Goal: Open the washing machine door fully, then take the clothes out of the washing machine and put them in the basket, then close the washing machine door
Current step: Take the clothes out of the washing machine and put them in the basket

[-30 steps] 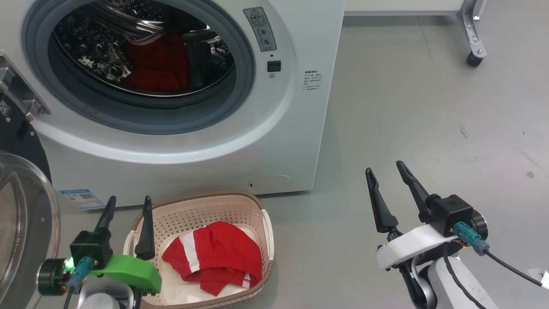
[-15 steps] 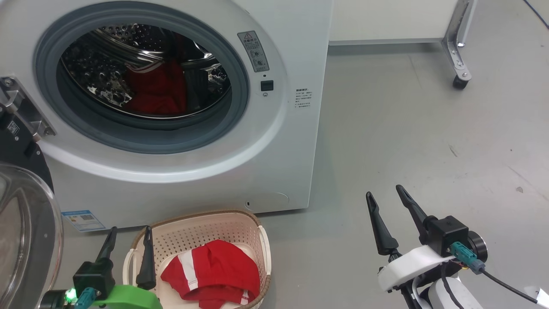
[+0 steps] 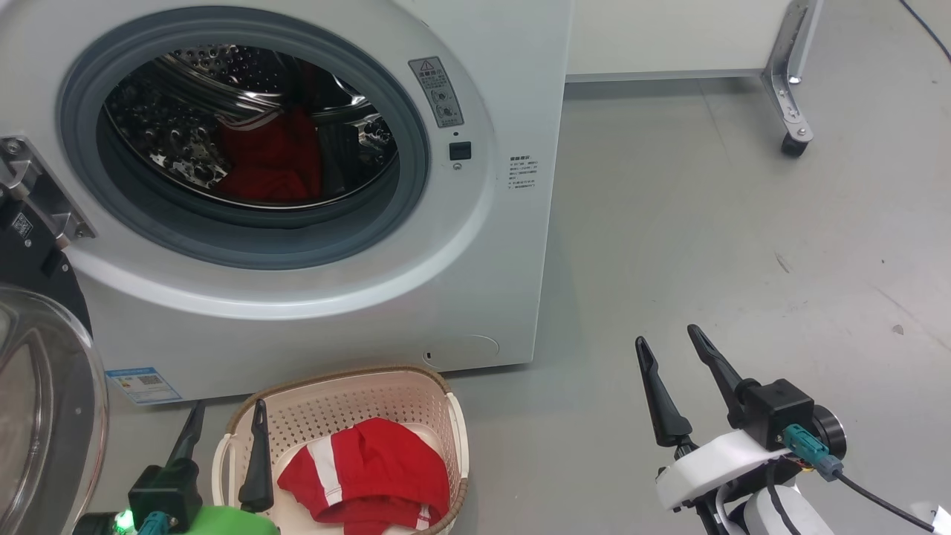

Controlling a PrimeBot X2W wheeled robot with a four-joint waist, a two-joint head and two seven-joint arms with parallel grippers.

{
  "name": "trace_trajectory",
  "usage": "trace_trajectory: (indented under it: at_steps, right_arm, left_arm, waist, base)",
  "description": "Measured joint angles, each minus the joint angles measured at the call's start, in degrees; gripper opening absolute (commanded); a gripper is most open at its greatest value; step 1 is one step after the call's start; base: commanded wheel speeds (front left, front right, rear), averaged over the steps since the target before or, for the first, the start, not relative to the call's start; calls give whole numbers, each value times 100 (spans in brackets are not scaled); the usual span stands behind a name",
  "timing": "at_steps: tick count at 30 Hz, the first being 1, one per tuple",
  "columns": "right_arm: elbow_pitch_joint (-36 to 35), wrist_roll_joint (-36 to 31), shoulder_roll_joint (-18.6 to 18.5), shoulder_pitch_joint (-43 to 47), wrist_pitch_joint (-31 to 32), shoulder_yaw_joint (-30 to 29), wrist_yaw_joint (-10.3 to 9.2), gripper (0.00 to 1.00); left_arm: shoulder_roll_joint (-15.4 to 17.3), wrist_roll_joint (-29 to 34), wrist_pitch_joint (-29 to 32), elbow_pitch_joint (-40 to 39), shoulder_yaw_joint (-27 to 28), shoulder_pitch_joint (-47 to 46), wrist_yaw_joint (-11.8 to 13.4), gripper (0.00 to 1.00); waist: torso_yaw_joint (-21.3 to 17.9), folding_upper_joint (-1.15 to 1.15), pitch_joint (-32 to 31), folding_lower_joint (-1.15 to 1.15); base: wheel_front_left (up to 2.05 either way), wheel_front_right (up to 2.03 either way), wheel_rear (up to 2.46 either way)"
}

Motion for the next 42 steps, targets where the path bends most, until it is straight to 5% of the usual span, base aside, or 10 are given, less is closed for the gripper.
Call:
trace_trajectory:
  at_steps: [22,42]
  right_arm:
    - [-207,-85,1,-1,0,-32,3,100]
    - [-760,-235,-3,-552,-1,220,3,100]
  left_arm:
    - [0,2,276,-369,-154,51,48,100]
    - [172,142,1129,209,-425,-2040,-126,100]
  waist:
    - [40,0,222,0]
    - [-66,0,1459,1]
  base:
    - [0,0,0]
    - [0,0,0]
